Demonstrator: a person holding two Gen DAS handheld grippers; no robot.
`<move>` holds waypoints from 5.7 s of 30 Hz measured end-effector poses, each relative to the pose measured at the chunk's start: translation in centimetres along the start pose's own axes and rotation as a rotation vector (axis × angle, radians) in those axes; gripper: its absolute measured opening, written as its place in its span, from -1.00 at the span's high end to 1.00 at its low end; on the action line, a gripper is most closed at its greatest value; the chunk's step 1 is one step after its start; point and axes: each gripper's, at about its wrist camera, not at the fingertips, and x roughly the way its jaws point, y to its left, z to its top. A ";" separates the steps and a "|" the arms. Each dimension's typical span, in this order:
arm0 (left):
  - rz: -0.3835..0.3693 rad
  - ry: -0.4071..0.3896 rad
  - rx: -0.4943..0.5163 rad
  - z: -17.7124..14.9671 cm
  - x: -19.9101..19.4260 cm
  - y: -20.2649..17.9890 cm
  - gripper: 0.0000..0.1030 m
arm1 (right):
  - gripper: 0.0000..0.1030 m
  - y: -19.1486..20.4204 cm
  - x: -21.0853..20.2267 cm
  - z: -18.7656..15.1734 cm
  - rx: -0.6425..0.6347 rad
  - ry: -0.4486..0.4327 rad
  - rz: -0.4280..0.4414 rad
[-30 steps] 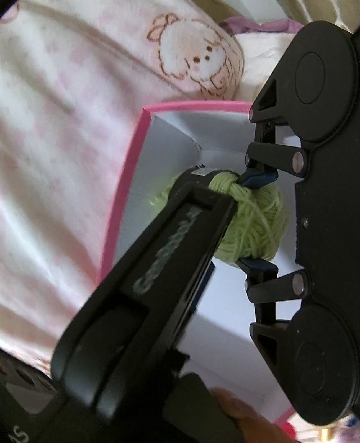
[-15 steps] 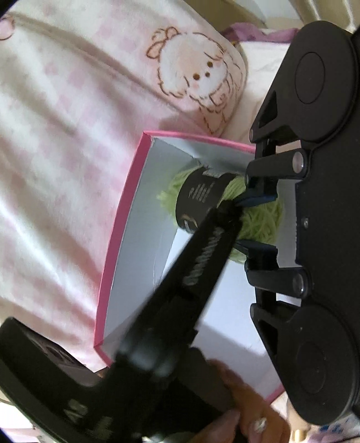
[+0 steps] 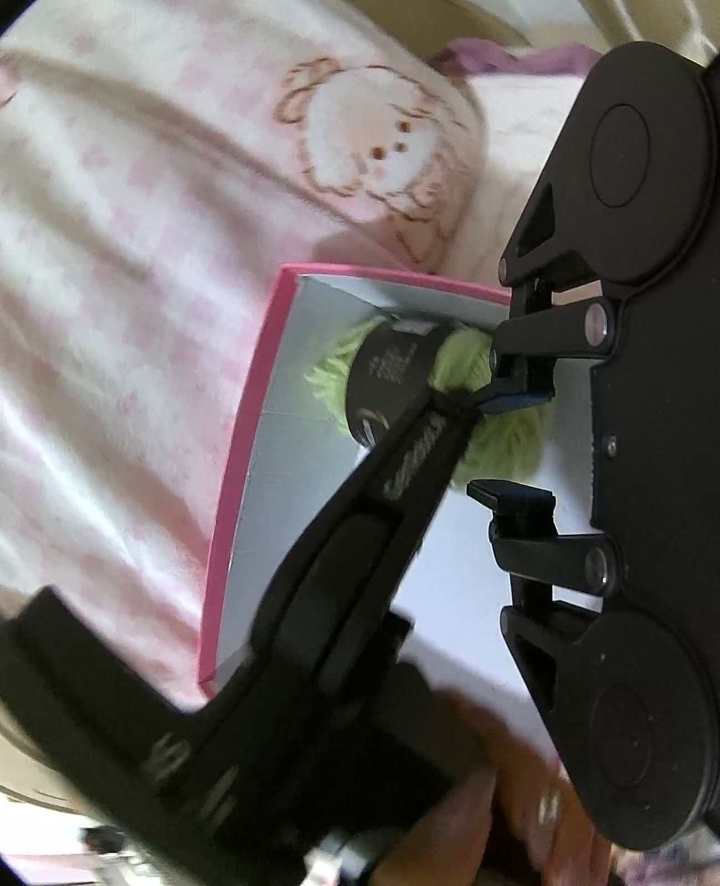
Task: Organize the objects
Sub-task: 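Carry the yarn skein into the pink box and open the left tool, then lift the left tool out of the box toward the purple plush toy, then close the left tool on the purple plush toy's head, then carry the plush toy into the pink box beside the yarn and release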
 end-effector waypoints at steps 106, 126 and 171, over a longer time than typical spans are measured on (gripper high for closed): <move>0.178 -0.028 -0.174 -30.7 -18.8 10.6 -0.15 | 0.09 20.8 -8.3 -17.6 -0.339 0.120 0.446; 0.163 -0.086 -0.062 -28.2 -17.9 10.9 -0.05 | -0.17 15.7 -10.4 -19.5 -0.082 0.110 0.395; 0.188 -0.037 0.159 -22.1 -25.5 -1.6 0.38 | 0.10 14.8 -20.6 -14.5 -0.322 -0.123 0.157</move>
